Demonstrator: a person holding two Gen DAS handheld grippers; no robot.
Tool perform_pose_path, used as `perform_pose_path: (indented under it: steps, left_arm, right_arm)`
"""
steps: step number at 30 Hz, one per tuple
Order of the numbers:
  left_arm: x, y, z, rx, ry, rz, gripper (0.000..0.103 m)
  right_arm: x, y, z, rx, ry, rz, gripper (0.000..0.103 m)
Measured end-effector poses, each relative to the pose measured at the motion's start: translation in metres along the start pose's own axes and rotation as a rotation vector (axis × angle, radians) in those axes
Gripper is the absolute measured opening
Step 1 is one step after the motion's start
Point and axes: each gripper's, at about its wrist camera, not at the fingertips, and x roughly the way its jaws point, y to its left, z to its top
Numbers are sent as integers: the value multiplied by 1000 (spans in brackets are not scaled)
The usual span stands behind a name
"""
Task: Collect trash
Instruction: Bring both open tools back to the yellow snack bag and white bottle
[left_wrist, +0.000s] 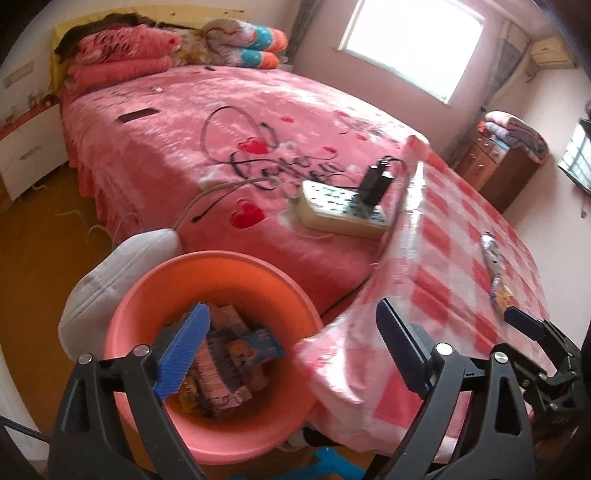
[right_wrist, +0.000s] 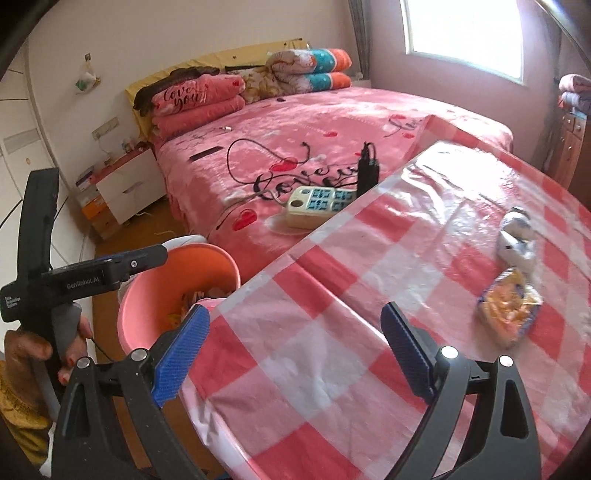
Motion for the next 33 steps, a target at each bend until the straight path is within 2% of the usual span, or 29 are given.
perform_pose_path:
  steps: [9, 17, 33]
  left_arm:
    - [-8, -51, -4, 125, -26, -61, 96]
    - [-16, -91, -13, 244, -39, -74, 98]
    - [-26, -158, -20, 397, -36, -105, 99]
  right_arm:
    - [-32, -25, -10, 34, -57, -74, 94]
    - [-56, -51, -25, 94, -84, -127, 95]
    - [-103, -112, -57, 234, -146, -195, 95]
